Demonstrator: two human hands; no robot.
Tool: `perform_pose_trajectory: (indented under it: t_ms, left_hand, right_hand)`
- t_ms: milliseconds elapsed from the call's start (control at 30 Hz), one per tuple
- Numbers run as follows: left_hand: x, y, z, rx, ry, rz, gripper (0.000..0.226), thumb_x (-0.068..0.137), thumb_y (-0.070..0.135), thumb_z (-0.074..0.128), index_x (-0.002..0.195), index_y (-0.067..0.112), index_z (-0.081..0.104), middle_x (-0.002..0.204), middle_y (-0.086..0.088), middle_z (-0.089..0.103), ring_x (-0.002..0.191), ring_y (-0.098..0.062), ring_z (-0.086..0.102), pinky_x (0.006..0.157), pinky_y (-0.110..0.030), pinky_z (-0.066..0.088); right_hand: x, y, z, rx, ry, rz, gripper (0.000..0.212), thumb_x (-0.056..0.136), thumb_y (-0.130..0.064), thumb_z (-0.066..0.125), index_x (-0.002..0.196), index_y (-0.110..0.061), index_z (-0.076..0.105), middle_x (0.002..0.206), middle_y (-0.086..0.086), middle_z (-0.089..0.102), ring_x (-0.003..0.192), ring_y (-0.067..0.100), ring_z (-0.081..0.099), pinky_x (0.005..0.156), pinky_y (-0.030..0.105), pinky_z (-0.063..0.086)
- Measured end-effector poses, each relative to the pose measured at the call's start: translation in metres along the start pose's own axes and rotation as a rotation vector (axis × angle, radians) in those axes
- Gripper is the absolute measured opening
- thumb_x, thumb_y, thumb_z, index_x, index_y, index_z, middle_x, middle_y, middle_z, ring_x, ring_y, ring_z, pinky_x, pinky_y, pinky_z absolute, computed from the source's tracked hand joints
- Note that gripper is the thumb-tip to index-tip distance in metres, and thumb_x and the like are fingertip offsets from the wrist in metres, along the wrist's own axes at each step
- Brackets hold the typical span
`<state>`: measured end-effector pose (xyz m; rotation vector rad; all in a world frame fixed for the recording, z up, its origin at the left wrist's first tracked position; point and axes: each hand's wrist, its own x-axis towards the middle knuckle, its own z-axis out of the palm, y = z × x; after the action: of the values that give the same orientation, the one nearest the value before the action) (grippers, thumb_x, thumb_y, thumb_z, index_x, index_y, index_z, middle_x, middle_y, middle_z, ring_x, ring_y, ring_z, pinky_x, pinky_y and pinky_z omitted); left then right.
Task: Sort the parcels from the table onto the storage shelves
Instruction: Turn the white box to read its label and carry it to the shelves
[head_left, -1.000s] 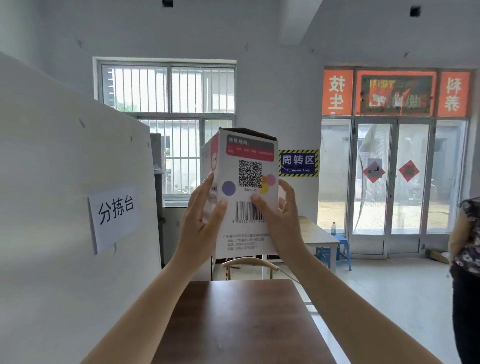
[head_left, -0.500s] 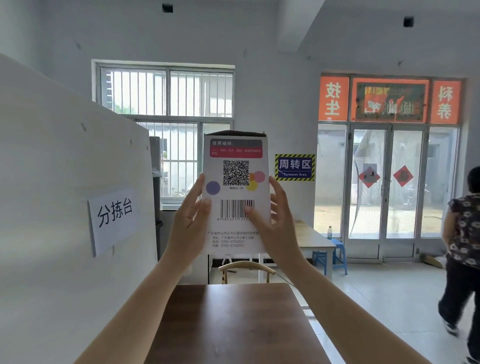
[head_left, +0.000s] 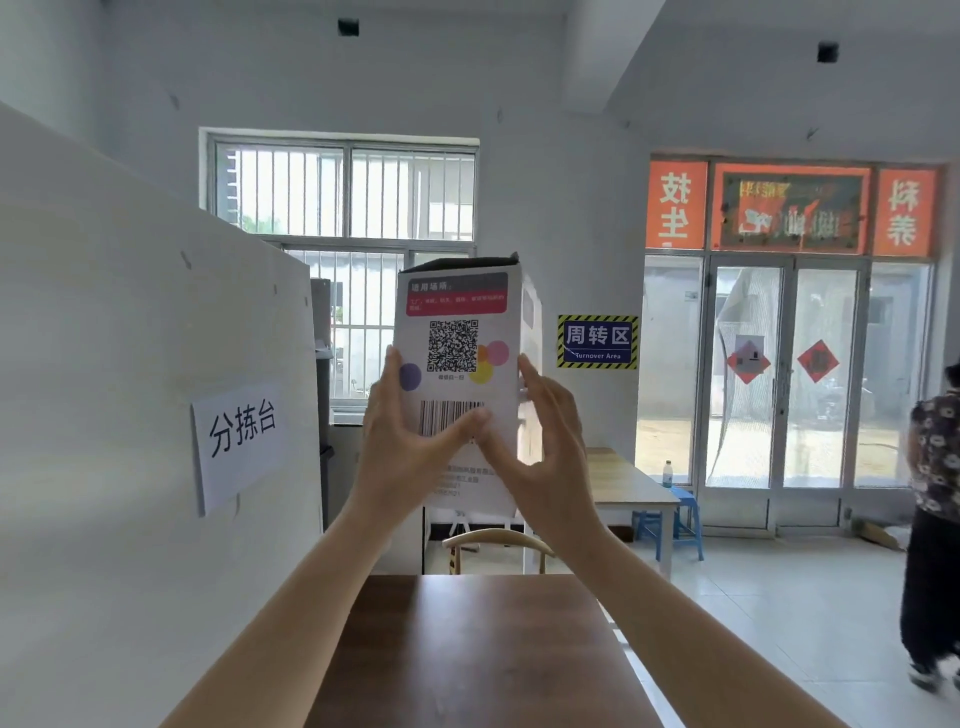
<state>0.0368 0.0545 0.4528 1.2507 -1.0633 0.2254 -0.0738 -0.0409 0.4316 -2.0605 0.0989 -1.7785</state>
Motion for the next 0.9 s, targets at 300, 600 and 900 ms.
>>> perform_pose_trajectory:
  t_ms: [300,600,900]
  left_hand:
    - [0.002,0.011,-0.002,0.163,0.027,-0.116,0.113,0.046,0.066,0.067,0.141,0.024,0.022,0.113,0.003,0.031,0.112,-0.009,0.023,0.088,-0.029,0.029]
    - [0.003,-0.001,-0.007,0.007,-0.008,-0.072,0.100,0.049,0.065,0.071,0.137,0.042,0.031,0.123,-0.005,0.039,0.119,-0.022,0.045,0.087,-0.037,0.055]
    - [-0.009,-0.002,-0.012,-0.273,-0.065,0.007,0.074,0.070,0.045,0.062,0.139,0.035,0.038,0.117,0.001,0.058,0.080,-0.017,0.072,0.054,-0.021,0.055]
  right_hand:
    - [-0.002,-0.006,0.001,-0.114,-0.120,-0.067,0.080,0.068,-0.057,0.061,0.139,-0.044,0.025,0.153,-0.003,0.036,0.142,0.012,0.031,0.114,0.049,0.029]
    - [-0.008,-0.008,0.011,-0.140,-0.074,-0.156,0.081,0.068,-0.052,0.064,0.140,-0.031,0.033,0.149,-0.008,0.035,0.140,0.011,0.034,0.113,0.035,0.028]
    - [0.006,-0.002,-0.010,-0.090,-0.008,-0.090,0.058,0.076,-0.054,0.058,0.131,-0.045,0.040,0.150,-0.012,0.032,0.137,0.010,0.034,0.114,0.048,0.030]
